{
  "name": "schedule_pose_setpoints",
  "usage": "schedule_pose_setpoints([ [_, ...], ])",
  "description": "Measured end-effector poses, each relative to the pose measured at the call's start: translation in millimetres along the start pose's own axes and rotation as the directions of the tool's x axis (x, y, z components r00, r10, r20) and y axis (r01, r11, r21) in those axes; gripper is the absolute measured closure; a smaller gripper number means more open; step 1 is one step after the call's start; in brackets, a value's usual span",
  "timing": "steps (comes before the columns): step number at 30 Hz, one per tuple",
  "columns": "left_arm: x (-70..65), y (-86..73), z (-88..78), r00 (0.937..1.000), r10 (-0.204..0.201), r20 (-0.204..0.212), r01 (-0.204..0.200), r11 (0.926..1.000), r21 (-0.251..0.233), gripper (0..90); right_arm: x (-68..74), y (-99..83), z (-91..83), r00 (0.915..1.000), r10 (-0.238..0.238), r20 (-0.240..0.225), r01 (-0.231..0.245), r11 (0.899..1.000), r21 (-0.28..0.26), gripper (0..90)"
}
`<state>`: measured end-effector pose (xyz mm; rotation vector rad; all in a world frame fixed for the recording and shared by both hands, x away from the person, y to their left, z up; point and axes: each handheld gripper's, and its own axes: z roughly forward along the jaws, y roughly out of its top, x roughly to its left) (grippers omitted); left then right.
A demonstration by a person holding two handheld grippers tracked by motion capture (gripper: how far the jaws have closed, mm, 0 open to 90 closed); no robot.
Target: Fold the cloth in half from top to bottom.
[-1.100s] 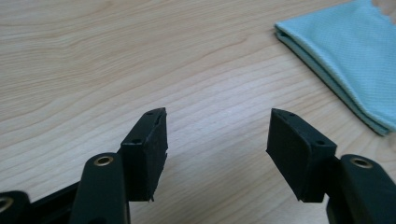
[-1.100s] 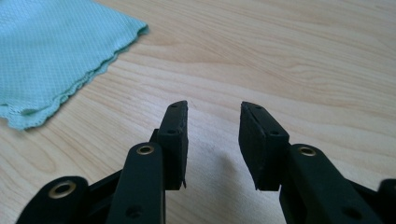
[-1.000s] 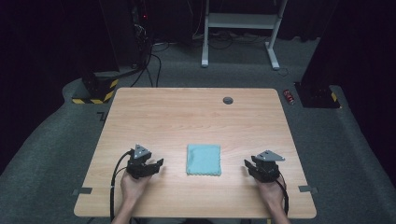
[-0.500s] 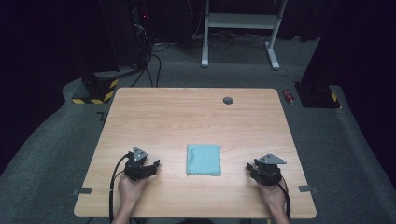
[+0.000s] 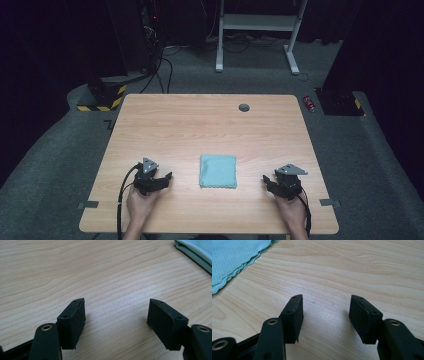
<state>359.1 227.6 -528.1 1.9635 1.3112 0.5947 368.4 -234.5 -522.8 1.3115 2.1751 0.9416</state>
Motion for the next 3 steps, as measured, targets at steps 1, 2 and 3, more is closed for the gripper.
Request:
schedule_pose_setpoints([
  [1,0.0,0.0,0.0,1.0,0.0,0.0,0.0,1.0,0.0,30.8,0.0,0.0,0.0,1.0,0.0,0.0,0.0,1.0,0.0,45.1],
  [2,0.0,0.0,0.0,1.0,0.0,0.0,0.0,1.0,0.0,30.7,0.0,0.0,0.0,1.0,0.0,0.0,0.0,1.0,0.0,45.1],
  [3,0.0,0.0,0.0,1.0,0.0,0.0,0.0,1.0,0.0,30.7,0.0,0.0,0.0,1.0,0.0,0.0,0.0,1.0,0.0,45.1],
])
